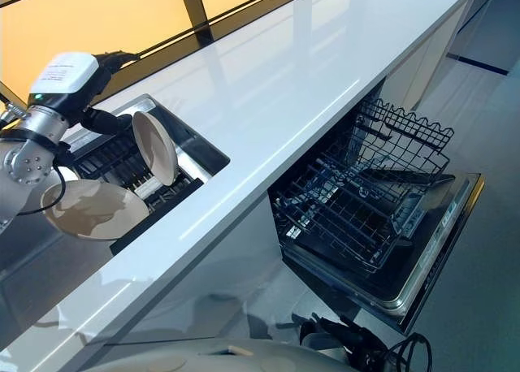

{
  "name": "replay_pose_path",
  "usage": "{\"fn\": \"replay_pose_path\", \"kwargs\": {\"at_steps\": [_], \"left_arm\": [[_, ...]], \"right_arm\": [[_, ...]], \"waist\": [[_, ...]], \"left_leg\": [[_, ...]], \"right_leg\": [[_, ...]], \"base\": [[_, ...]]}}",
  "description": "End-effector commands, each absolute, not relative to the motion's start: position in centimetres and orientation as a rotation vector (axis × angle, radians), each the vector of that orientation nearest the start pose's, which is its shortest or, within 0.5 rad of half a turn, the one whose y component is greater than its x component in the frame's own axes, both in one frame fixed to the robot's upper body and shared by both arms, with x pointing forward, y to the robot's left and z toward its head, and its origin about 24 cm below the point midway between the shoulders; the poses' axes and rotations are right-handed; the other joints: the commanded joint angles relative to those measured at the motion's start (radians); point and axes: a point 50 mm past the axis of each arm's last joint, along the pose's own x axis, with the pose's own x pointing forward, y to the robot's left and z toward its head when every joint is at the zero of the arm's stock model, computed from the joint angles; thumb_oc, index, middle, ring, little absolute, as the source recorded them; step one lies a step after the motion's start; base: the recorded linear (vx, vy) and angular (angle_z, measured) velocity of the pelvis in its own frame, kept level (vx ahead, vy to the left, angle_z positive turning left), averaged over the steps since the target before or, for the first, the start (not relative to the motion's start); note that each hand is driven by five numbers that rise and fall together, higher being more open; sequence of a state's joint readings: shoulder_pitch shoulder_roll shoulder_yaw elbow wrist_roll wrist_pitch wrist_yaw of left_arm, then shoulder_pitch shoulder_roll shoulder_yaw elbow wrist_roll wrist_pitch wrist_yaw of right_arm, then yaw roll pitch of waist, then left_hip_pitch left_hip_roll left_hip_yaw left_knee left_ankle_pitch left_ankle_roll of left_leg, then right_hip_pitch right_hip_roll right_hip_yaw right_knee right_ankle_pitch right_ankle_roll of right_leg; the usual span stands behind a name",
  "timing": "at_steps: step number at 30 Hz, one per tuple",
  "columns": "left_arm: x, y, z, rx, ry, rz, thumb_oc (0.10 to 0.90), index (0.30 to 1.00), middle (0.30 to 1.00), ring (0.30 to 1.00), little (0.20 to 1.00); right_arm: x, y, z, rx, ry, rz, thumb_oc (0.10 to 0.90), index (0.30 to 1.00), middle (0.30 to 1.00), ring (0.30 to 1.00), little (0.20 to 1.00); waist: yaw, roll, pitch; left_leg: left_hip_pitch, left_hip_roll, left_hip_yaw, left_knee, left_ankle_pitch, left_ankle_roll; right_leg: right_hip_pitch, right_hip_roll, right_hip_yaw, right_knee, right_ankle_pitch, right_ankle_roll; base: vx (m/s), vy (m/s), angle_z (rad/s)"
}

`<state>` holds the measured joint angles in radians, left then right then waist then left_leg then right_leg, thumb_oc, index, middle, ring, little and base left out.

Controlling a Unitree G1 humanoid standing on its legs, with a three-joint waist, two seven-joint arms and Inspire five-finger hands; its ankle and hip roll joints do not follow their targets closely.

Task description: Pick up plates and place into dishwasher.

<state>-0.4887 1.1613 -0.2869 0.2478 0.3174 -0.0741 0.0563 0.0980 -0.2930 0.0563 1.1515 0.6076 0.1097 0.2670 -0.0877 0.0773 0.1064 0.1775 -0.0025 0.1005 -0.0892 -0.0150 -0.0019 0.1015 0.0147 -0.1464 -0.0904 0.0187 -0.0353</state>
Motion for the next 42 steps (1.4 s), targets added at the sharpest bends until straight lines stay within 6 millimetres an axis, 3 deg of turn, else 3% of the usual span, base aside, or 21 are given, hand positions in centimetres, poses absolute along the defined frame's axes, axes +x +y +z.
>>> {"fn": "replay_pose_path", "kwargs": {"at_steps": [1,9,16,23,32,42], "left_arm": [[30.9,31.7,29.1,1.585,-0.326,0.289,0.800,0.900,0.900,0.900,0.900],[31.9,31.7,28.0,1.789,-0.085,0.120,0.800,0.900,0.900,0.900,0.900],[32.3,30.4,29.9,1.879,-0.217,0.137,0.800,0.900,0.900,0.900,0.900],[33.2,29.6,30.0,1.981,-0.325,0.187,0.800,0.900,0.900,0.900,0.900],[34.0,30.2,29.2,2.021,-0.266,0.234,0.800,0.900,0.900,0.900,0.900],[34.8,30.1,27.2,2.147,-0.043,0.072,0.800,0.900,0.900,0.900,0.900]], "right_arm": [[6.6,-25.1,-15.6,0.433,1.177,-0.270,0.800,0.900,0.900,0.900,0.900],[7.3,-25.2,-15.4,0.433,1.163,-0.277,0.800,0.900,0.900,0.900,0.900],[7.9,-25.1,-15.3,0.442,1.147,-0.282,0.800,0.900,0.900,0.900,0.900],[8.3,-25.1,-15.3,0.455,1.139,-0.289,0.800,0.900,0.900,0.900,0.900],[8.0,-25.0,-15.4,0.459,1.148,-0.293,0.800,0.900,0.900,0.900,0.900],[8.5,-25.1,-15.2,0.445,1.141,-0.289,0.800,0.900,0.900,0.900,0.900]], "waist": [[-0.014,0.020,-0.024],[-0.023,0.030,-0.014],[-0.028,0.035,-0.012],[-0.044,0.038,-0.010],[-0.063,0.040,-0.004],[-0.067,0.044,0.003]], "left_leg": [[-0.044,-0.073,0.045,0.014,-0.065,0.039],[-0.046,-0.081,0.053,0.012,-0.068,0.050],[-0.050,-0.087,0.057,0.006,-0.069,0.056],[-0.053,-0.087,0.074,0.002,-0.072,0.060],[-0.056,-0.087,0.111,0.002,-0.077,0.064],[-0.055,-0.089,0.115,0.004,-0.080,0.068]], "right_leg": [[-0.032,0.002,0.003,0.103,-0.115,0.121],[-0.051,-0.004,0.017,0.116,-0.106,0.138],[-0.066,-0.006,0.027,0.125,-0.099,0.147],[-0.088,-0.010,0.046,0.144,-0.094,0.160],[-0.114,-0.017,0.063,0.161,-0.087,0.172],[-0.119,-0.018,0.071,0.165,-0.086,0.176]], "base": [[0.02,0.033,-0.08],[0.01,0.030,-0.04],[0.00,0.030,-0.07],[0.00,0.029,-0.04],[0.00,0.026,-0.12],[0.00,0.006,-0.03]]}}
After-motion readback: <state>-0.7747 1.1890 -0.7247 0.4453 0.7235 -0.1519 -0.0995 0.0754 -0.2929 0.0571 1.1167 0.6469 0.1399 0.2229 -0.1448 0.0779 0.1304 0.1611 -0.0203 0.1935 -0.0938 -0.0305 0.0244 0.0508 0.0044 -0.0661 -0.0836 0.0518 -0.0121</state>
